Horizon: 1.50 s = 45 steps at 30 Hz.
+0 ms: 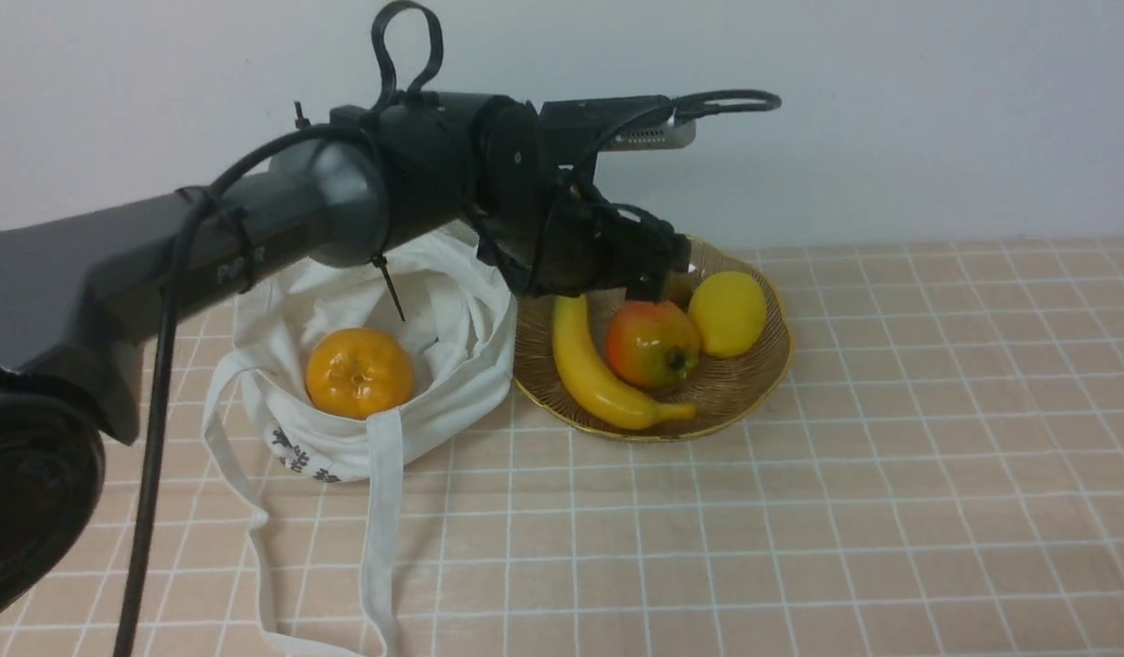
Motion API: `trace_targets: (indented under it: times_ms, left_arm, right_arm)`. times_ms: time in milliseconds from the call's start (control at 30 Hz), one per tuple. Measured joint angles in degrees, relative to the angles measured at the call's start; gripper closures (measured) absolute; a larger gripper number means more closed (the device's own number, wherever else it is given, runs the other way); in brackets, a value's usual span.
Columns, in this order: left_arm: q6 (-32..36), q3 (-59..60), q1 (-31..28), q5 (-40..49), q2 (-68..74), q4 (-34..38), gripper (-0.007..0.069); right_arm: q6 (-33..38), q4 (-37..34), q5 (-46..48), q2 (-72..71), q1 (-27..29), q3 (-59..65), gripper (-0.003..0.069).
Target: Take the fruit out of the bag on the brown coffee tablecloth and place them on the plate.
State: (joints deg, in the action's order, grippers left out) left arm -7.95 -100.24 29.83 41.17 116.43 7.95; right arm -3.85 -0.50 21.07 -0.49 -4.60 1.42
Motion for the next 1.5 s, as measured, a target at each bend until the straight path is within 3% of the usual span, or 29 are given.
trace_targets:
  times_ms: [67, 133, 200, 300, 433, 600, 700, 900, 1067, 1200, 1500]
  left_arm:
    - [0.1, -2.4, 0.0, 5.5, -2.3, -3.7, 0.0307]
    - [1.5, -5.0, 0.0, 16.3, -6.0, -8.9, 0.0506]
    - [2.7, -6.2, 0.0, 21.5, -9.3, -12.4, 0.0579]
    - [4.2, -6.8, 0.0, 28.5, -16.4, -17.7, 0.0623]
    - [4.5, -4.8, 0.0, 29.7, -25.4, -21.4, 0.0632]
    - [4.5, 8.1, 0.0, 29.6, -39.5, -19.0, 0.0632]
    - [4.5, 23.8, 0.0, 23.2, -50.2, -14.1, 0.0632]
    - [4.5, 54.5, 0.0, -4.9, -68.5, -4.2, 0.0632]
    - [4.5, 75.3, 0.0, -27.1, -80.9, -2.4, 0.0632]
    - [4.5, 82.2, 0.0, -32.3, -84.1, -2.4, 0.0632]
    - [4.5, 90.9, 0.0, -32.2, -84.5, -2.4, 0.0632]
  right_arm:
    - [0.0, 0.0, 0.0, 0.0, 0.0, 0.0, 0.0673]
    - [0.0, 0.0, 0.0, 0.0, 0.0, 0.0, 0.0673]
    - [0.0, 0.0, 0.0, 0.0, 0.0, 0.0, 0.0673]
    - [0.0, 0.0, 0.0, 0.0, 0.0, 0.0, 0.0673]
    - [0.0, -0.1, 0.0, 0.0, 0.0, 0.0, 0.0673]
    - [0.0, -0.1, 0.0, 0.0, 0.0, 0.0, 0.0673]
    - [0.0, -0.1, 0.0, 0.0, 0.0, 0.0, 0.0673]
    - [0.0, -0.1, 0.0, 0.0, 0.0, 0.0, 0.0673]
    - [0.0, -0.1, 0.0, 0.0, 0.0, 0.0, 0.0673]
    - [0.0, -0.1, 0.0, 0.0, 0.0, 0.0, 0.0673]
    - [0.0, -0.1, 0.0, 0.0, 0.0, 0.0, 0.0673]
